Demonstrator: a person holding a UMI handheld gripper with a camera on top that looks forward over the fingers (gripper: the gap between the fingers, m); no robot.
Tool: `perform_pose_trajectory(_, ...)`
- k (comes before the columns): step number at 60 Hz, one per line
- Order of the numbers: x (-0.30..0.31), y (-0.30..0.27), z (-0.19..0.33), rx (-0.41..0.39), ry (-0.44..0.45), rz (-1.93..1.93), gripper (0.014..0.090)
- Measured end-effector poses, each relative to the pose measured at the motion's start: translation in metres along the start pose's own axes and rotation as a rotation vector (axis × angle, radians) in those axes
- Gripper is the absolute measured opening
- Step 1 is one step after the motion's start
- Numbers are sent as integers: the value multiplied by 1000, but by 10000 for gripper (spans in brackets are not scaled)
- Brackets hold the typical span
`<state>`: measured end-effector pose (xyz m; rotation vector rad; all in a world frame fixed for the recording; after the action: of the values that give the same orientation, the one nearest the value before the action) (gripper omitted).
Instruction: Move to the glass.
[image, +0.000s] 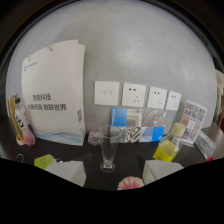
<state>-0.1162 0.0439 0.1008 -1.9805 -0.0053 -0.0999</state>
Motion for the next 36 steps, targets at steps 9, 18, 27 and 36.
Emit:
perform_pose_trajectory(9, -3, 5, 19, -22, -12, 1, 859)
perform_pose_trajectory(18, -3, 8, 24, -31, -14, 3, 856)
perform_pose_trajectory(27, -1, 8, 25, -32, -8, 3, 855)
perform_pose_trajectory(36, -1, 7, 25, -27, -6, 4, 857)
